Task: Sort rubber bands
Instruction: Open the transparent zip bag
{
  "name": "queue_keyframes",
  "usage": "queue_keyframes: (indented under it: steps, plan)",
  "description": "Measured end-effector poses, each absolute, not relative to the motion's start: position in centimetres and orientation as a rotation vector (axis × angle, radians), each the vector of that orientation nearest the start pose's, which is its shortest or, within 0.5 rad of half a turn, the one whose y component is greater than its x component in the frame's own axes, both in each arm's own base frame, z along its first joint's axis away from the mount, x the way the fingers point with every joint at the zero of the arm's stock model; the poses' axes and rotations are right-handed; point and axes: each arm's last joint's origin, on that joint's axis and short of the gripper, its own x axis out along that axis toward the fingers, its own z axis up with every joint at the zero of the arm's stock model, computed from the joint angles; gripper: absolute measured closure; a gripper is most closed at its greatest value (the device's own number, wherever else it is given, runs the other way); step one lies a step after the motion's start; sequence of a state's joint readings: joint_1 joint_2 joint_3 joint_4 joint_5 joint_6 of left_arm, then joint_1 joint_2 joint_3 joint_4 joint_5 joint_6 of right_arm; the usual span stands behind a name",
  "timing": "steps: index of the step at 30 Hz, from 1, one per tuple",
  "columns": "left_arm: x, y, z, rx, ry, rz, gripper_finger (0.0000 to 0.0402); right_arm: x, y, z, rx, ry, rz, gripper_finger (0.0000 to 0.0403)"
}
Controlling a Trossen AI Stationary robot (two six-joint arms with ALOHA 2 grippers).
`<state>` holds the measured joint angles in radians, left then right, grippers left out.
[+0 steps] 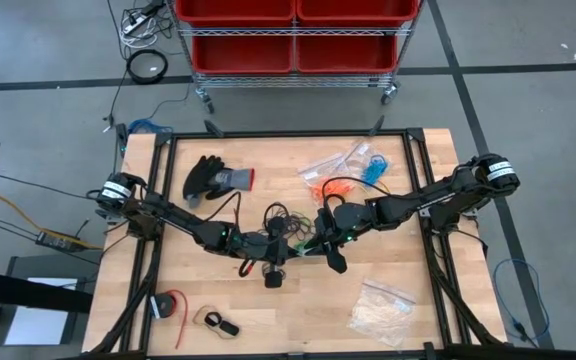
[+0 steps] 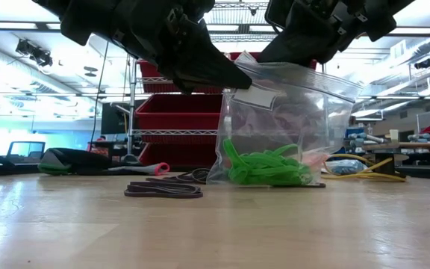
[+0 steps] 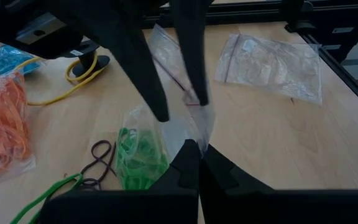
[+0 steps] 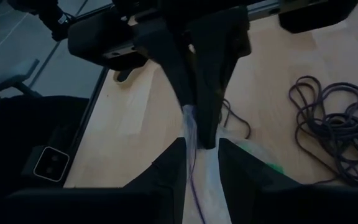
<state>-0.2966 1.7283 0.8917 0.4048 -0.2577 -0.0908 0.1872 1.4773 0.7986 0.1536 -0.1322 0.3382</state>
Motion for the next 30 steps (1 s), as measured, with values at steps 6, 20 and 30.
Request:
queue_keyframes:
  steps: [6, 20, 30]
  plan:
    - [34.4, -9.7, 18.2, 0.029, 0.418, -0.019, 0.04, 30.1, 5.9, 21.1, 0.315, 0.572, 0.215, 0.0323]
    - [34.3, -9.7, 18.2, 0.029, 0.421, -0.019, 0.04, 30.2, 5.9, 21.3, 0.317, 0.558, 0.217, 0.0326]
    - [34.3, -9.7, 18.2, 0.029, 0.421, -0.019, 0.04, 31.0, 6.1, 23.3, 0.271, 0.583, 0.224, 0.0326]
